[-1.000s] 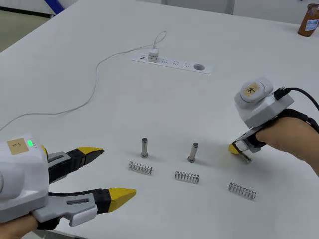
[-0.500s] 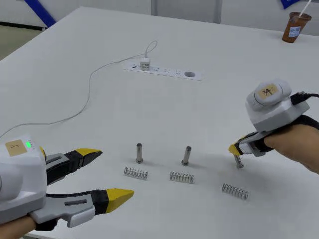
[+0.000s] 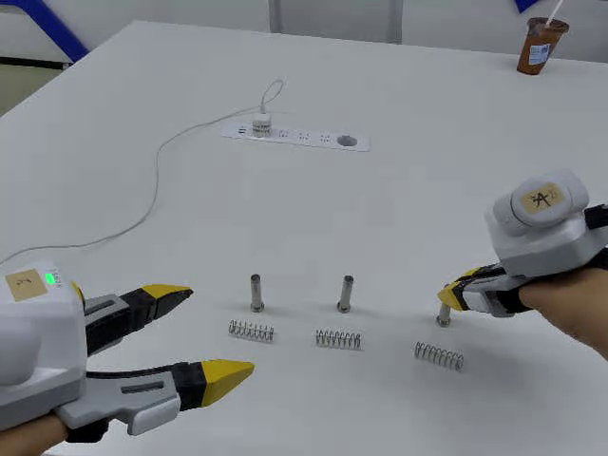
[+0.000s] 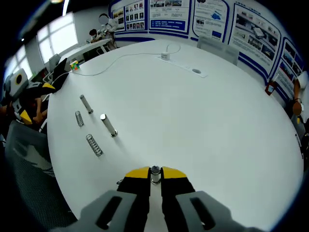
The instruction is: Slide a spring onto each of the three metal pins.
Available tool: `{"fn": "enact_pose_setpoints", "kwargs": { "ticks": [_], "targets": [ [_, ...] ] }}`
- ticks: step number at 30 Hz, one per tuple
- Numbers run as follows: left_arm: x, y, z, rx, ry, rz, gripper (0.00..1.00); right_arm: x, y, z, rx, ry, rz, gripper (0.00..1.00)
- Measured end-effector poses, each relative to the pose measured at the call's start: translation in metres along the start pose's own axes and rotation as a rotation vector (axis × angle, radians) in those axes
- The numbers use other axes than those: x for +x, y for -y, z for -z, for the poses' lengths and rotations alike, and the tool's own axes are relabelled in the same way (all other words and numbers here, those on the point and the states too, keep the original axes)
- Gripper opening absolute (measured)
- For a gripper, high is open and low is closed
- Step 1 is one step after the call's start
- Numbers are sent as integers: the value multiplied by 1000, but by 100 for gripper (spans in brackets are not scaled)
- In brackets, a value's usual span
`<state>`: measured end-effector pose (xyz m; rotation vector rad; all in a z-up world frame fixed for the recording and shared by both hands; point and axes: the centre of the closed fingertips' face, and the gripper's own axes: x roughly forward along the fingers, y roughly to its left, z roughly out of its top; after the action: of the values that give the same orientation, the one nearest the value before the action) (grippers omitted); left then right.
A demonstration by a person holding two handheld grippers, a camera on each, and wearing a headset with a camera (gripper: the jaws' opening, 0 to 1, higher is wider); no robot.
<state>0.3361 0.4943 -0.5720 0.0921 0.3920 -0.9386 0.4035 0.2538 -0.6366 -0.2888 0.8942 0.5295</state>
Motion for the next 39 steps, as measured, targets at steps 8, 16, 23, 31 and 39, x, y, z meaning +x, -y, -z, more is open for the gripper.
{"fn": "enact_pose_setpoints", "kwargs": {
  "ticks": [8,16,23,31,39],
  "targets": [
    [-2,0,-2,1,8,-2,66,3,-7,-4,-27,47,-14,9],
    [-4,0,0,-3,11,-7,66,2,-9,-2,-47,50,-9,9],
    [-3,2,0,-1,9,-4,66,-1,-8,1,-63,44,-6,9],
    [-4,3,-1,2,12,-2,66,-4,-9,-1,-66,61,-2,12],
    [-2,4,2,-1,9,4,66,-10,-10,2,-66,68,-2,15]
  ]
}}
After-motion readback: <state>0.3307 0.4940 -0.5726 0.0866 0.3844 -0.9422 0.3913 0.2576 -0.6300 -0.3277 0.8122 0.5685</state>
